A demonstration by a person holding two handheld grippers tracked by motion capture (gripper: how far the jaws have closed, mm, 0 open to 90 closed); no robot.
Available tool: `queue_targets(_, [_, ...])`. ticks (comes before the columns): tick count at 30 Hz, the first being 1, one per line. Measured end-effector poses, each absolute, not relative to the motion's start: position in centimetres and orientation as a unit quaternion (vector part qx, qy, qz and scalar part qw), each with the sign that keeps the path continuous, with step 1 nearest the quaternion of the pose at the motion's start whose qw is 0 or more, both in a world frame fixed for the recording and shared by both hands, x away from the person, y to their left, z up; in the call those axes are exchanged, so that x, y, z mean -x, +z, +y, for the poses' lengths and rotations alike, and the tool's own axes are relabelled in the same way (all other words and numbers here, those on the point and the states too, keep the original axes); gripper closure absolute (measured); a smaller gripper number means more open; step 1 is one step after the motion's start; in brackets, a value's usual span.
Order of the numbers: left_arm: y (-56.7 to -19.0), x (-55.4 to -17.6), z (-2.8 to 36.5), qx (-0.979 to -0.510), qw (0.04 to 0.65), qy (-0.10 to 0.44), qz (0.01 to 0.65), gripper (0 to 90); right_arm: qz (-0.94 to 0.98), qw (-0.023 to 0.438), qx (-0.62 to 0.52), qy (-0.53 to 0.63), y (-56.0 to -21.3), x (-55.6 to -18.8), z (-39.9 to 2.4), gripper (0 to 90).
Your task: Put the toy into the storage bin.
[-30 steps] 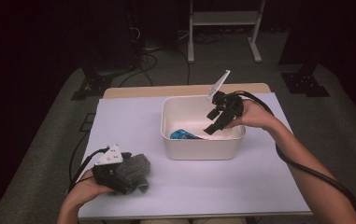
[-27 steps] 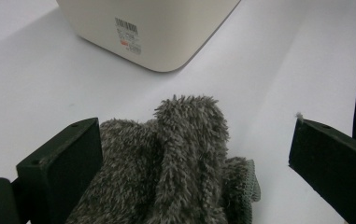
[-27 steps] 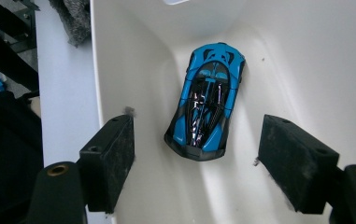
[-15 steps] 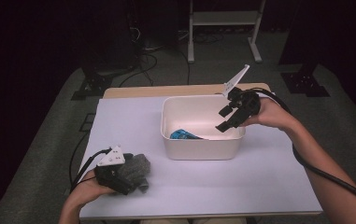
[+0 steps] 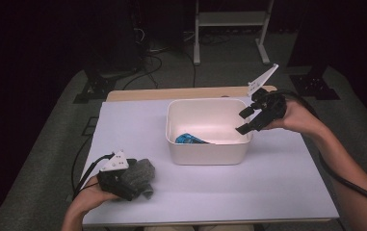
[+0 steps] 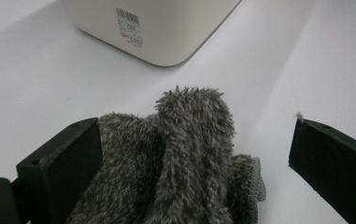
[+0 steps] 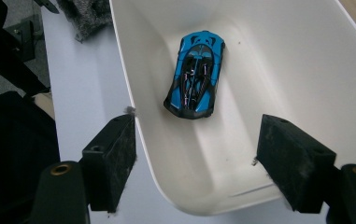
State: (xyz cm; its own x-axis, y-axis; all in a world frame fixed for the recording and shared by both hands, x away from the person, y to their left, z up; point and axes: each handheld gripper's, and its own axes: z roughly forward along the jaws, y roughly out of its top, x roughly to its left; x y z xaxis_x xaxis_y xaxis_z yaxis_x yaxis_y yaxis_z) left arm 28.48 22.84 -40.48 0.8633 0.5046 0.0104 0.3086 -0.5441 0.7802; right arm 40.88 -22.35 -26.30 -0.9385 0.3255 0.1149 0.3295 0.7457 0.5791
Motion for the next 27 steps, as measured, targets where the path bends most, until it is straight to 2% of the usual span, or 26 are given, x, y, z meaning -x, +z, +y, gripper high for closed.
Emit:
queue_targets(14, [-40.9, -28.5, 22.9, -0.867, 0.418, 0.125, 0.242, 2.4, -0.926, -0.003, 0.196, -0.322, -26.8, -39.5, -26.0, 26.8])
queue_targets(27, [-40.9, -28.5, 23.2, -0.863, 0.42, 0.132, 0.249, 2.4, -0.912, 0.007, 0.23, -0.34, -29.7, -38.8, -29.3, 25.0])
